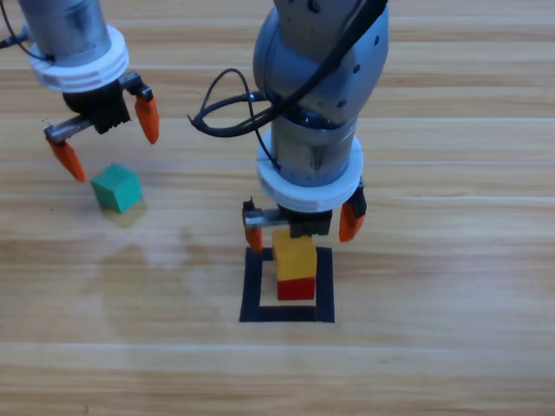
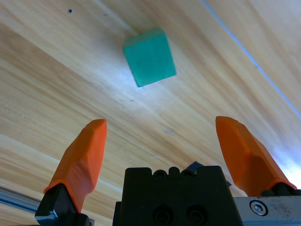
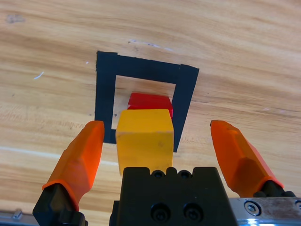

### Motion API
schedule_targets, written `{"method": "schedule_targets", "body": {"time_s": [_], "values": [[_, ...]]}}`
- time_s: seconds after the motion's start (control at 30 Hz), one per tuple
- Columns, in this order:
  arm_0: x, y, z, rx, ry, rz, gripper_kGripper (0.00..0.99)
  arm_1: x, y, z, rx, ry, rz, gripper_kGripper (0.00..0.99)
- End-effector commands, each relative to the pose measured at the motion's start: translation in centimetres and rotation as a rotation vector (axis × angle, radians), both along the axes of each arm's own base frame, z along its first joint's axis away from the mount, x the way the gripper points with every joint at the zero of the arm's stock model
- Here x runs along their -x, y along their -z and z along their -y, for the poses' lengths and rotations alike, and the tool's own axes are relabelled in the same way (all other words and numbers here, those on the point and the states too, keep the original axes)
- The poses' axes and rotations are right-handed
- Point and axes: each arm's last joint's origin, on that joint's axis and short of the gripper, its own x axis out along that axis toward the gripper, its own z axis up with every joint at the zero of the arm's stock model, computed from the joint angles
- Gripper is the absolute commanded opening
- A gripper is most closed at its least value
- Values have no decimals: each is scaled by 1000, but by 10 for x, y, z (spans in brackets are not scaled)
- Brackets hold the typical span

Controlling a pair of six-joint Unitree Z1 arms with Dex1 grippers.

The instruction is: Stack the blocks in the rectangular block: red at the bottom, yellow in the middle, green on top

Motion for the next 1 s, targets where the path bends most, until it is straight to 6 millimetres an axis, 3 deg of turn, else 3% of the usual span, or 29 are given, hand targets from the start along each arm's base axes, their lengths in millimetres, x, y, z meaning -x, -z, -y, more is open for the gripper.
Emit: {"method": "schedule_targets", "body": {"time_s": [0.03, 0.13, 0.27, 0.37, 0.53, 0.67, 0.8, 1.0], "values": [[-19, 29, 4, -8, -7, -48, 988, 58, -131, 33, -194, -170, 194, 990], [-21, 37, 3, -16, -50, -64, 989, 80, -153, 67, -338, -351, 278, 990], [-26, 45, -7, -12, -105, -72, 988, 78, -144, 141, -623, -498, 358, 990], [-26, 49, -16, 6, -150, -57, 973, 66, -134, 185, -598, -554, 369, 990], [-29, 55, -28, 28, -206, -52, 960, 58, -119, 239, -496, -542, 424, 990], [-29, 58, -31, 26, -249, -51, 960, 54, -100, 243, -400, -528, 418, 990], [-28, 61, -30, 25, -275, -47, 963, 51, -80, 238, -361, -641, 354, 990], [-24, 71, -30, 11, -307, -50, 963, 64, -82, 245, -381, -733, 364, 990]]}}
